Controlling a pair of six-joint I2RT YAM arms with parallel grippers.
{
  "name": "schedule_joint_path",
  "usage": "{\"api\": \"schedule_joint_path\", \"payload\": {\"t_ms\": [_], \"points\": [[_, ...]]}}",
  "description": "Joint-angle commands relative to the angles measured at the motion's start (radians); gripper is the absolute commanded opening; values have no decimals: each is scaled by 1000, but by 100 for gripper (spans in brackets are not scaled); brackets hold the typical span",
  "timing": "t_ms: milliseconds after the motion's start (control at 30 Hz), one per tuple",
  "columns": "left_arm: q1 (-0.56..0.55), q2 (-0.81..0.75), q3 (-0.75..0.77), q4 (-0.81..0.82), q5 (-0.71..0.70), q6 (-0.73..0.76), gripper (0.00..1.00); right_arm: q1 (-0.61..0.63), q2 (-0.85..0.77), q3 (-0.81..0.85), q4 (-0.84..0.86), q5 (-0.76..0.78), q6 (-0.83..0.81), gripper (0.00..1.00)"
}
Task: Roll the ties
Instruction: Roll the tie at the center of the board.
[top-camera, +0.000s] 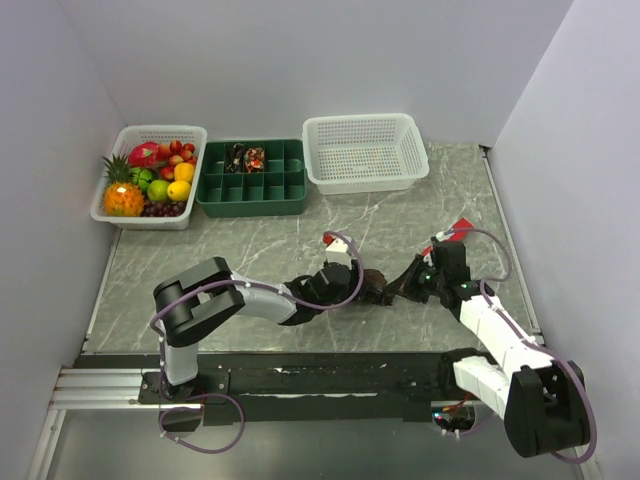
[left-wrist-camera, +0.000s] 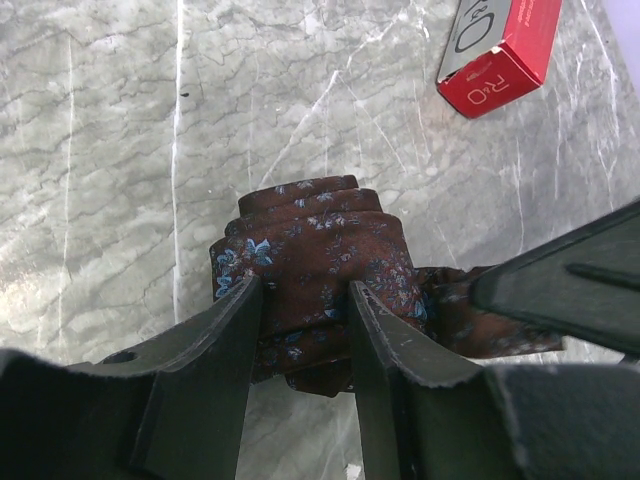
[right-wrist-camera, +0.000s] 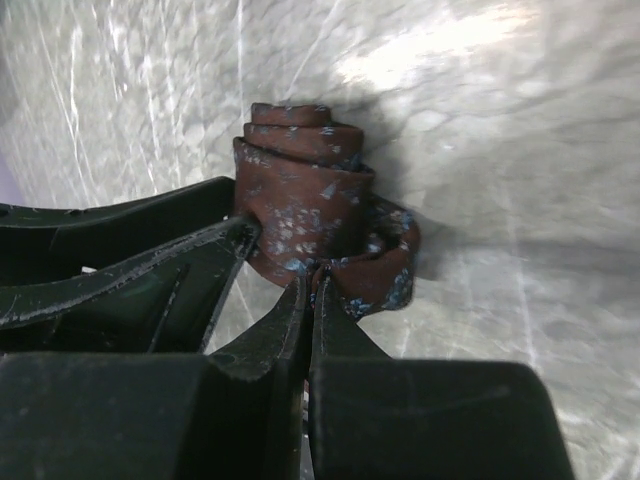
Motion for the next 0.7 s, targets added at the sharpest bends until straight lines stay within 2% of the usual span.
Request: {"api": "schedule_joint_path", "payload": {"t_ms": [0,167,500,667], "points": [[-39,28,-22,-53,-26,-10,45,28,57,35,92,-23,-3,0],[-62,29,-22,-59,-67,-3,45,33,137,65,138,-23,-14,0],[-90,45,-9,-69,-109,7,45,37,163,127,224,-87,-20,0],[-93,55,4,-76,-112,4,45,74,287,153,221,-113,-46,0]]}}
